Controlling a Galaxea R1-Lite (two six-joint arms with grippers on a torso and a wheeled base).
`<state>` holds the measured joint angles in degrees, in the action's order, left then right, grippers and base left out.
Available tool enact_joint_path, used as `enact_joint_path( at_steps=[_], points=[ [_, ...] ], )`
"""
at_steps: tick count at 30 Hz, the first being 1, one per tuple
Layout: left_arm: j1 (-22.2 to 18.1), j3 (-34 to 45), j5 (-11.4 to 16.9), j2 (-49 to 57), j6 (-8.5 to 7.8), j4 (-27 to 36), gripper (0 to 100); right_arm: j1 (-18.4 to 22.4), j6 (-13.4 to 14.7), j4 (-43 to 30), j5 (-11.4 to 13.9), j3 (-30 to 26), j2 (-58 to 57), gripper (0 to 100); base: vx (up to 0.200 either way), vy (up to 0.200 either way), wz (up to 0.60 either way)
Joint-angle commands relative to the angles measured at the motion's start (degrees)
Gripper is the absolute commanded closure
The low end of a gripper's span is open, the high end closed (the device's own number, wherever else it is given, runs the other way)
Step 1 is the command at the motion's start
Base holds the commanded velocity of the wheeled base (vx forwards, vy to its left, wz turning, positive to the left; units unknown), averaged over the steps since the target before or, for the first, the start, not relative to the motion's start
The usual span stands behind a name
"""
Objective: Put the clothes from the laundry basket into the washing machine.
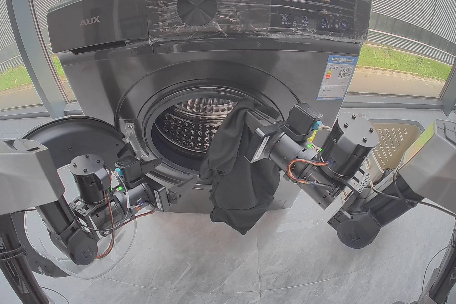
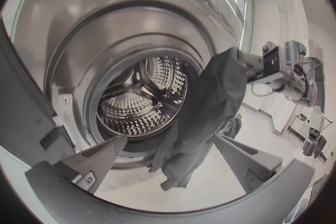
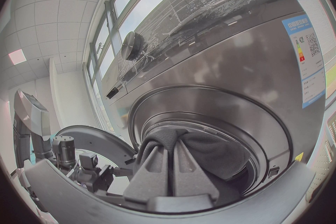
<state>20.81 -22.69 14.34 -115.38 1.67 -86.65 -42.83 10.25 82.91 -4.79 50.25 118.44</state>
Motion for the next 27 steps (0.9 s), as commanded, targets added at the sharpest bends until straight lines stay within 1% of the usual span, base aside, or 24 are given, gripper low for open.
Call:
enact_joint_path(
  at_steps=[1,5,6,8,9,11,12,14,17,20,27],
  points=[
    [0.2,1.4,0.3,-2.7,-0.18,0.0,0,0.0,-0.1,-0.2,-0.1,0.5,-0.7,100,0.000,0.000,0.00],
    [0.1,3.5,3.2,-3.7,-0.88,0.0,0,0.0,0.0,-1.3,-0.2,1.3,-0.9,100,0.000,0.000,0.00],
    [0.0,3.5,3.4,-3.8,-0.97,0.0,0,0.0,-0.1,-1.3,-0.2,1.4,-0.9,100,0.000,0.000,0.00],
    [-0.4,3.6,5.3,-6.3,-2.29,0.0,0,-0.2,0.0,-2.0,-0.2,2.1,-1.5,100,0.000,0.000,0.00],
    [-0.6,3.4,5.5,-6.9,-2.55,0.0,0,-0.2,0.0,-2.0,-0.2,2.1,-1.6,100,0.000,0.000,0.00],
    [-0.6,2.9,6.2,-8.0,-2.72,-0.1,0,-0.5,0.0,-2.1,-0.2,2.1,-1.6,100,0.000,0.000,0.00],
    [-0.3,2.0,7.3,-9.7,-2.90,0.0,0,-0.8,0.0,-2.1,-0.3,2.1,-1.6,100,0.000,0.000,0.00],
    [0.0,1.2,8.2,-11.7,-2.99,0.0,0,-0.9,0.0,-2.0,-0.3,2.0,-1.5,100,0.000,0.000,0.00],
    [0.5,-1.2,8.3,-14.5,-3.08,0.0,0,-1.0,0.0,-2.0,-0.3,2.0,-1.5,100,0.000,0.000,0.00],
    [0.5,-4.6,8.3,-17.7,-3.43,0.0,0,-1.3,0.0,-1.8,-0.9,1.7,-1.5,100,0.000,0.000,0.00],
    [0.5,-11.2,8.2,-22.3,-3.34,0.0,0,-2.5,0.1,-1.3,-1.0,1.3,-1.3,100,0.000,0.000,0.00]
  ],
)
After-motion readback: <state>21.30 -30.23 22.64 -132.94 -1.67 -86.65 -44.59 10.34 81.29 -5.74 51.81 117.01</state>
